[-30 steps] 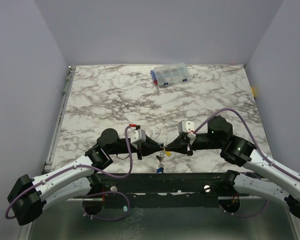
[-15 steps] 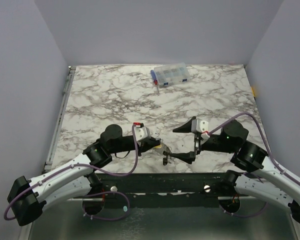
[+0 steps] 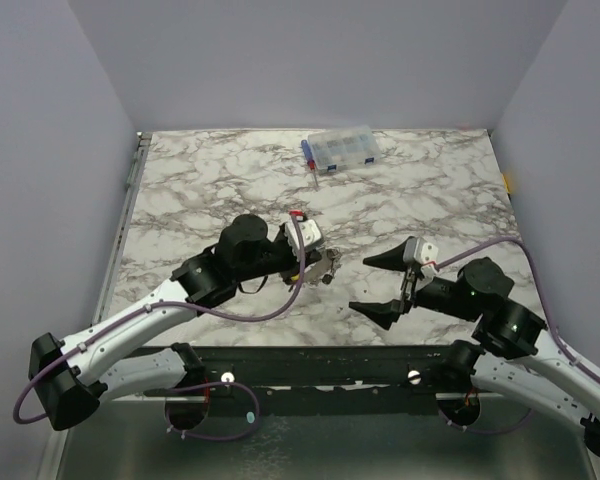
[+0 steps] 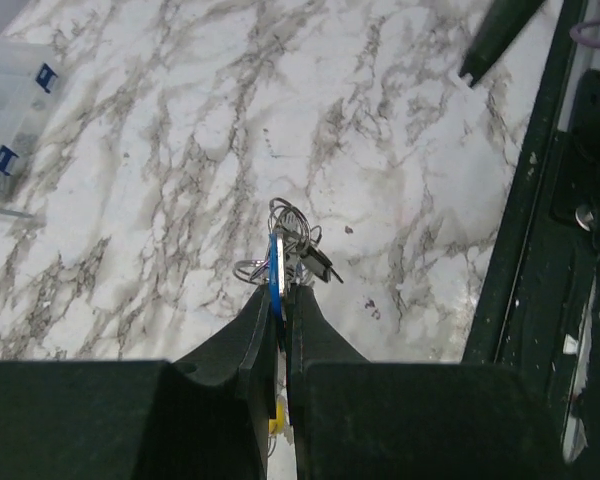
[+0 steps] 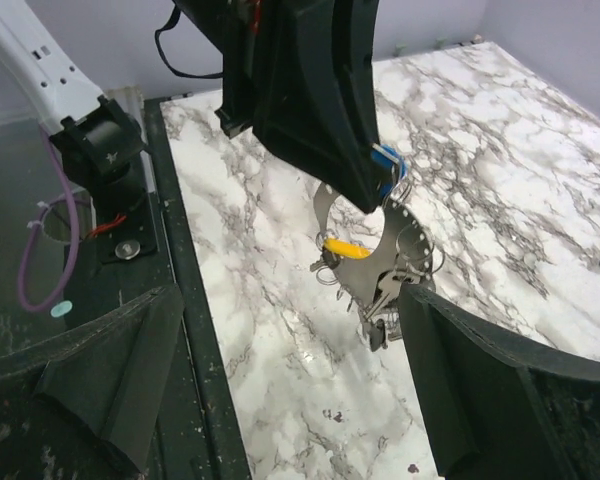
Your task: Put the keys on the keyring
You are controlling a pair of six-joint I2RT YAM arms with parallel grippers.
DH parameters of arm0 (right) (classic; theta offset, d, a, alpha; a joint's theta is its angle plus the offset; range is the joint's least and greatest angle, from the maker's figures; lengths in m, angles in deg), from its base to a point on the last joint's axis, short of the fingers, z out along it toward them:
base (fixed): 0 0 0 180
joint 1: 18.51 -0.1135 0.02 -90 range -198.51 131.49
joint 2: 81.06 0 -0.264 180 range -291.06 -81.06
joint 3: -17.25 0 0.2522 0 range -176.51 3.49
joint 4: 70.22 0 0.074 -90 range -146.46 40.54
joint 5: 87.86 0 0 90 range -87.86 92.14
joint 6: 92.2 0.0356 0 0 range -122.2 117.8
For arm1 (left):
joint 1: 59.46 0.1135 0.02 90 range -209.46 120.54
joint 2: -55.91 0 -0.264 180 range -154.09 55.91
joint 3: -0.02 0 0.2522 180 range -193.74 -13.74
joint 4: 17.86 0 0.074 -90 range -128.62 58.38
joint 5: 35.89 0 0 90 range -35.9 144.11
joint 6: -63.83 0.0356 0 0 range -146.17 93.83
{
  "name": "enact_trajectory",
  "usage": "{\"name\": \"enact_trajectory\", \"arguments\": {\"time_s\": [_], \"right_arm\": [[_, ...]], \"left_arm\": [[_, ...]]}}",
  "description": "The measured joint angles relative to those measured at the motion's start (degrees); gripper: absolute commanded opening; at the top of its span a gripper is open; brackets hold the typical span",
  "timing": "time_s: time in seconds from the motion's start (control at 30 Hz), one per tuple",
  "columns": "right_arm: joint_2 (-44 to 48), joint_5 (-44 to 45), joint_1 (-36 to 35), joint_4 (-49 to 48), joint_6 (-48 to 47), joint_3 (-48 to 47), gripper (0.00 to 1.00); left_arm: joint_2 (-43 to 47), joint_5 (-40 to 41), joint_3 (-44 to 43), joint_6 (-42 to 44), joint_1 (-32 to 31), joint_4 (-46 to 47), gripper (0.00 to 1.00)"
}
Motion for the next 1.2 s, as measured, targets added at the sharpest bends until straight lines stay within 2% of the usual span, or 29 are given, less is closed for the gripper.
{"name": "enact_trajectory", "arguments": {"time_s": [0.27, 0.47, 0.6, 0.73, 0.87, 1.03, 1.13, 1.2], "right_arm": [[4.74, 6.62, -0.02, -0.46, 6.14, 1.09, 1.0], [6.03, 13.07, -0.02, 1.73, 11.34, 0.85, 1.0], [7.56, 19.82, -0.02, 4.04, 15.98, 0.76, 1.0], [9.51, 25.44, -0.02, 6.05, 20.28, 0.76, 1.0], [9.18, 29.11, -0.02, 8.55, 22.97, 0.09, 1.0], [7.19, 30.34, -0.02, 12.11, 25.59, -1.92, 1.0], [7.1, 30.42, -0.02, 13.79, 27.45, -2.05, 1.0], [7.41, 30.42, -0.02, 14.62, 28.65, -1.9, 1.0]], "left_arm": [[-9.18, 8.44, -16.09, -4.59, 0.0, -7.78, 0.0], [-17.81, 19.21, -26.93, -8.35, 0.55, -11.54, 0.0], [-23.71, 21.27, -31.34, -11.06, 4.07, -12.28, 0.0], [-30.12, 20.37, -36.0, -14.05, 11.06, -14.38, 0.0], [-38.64, 19.96, -44.98, -15.08, 17.0, -16.31, 0.0], [-48.39, 22.08, -58.55, -14.05, 18.78, -20.44, 0.0], [-48.48, 22.99, -58.25, -14.36, 18.53, -21.62, 0.0], [-45.57, 23.52, -52.26, -15.72, 18.03, -20.74, 0.0]]}}
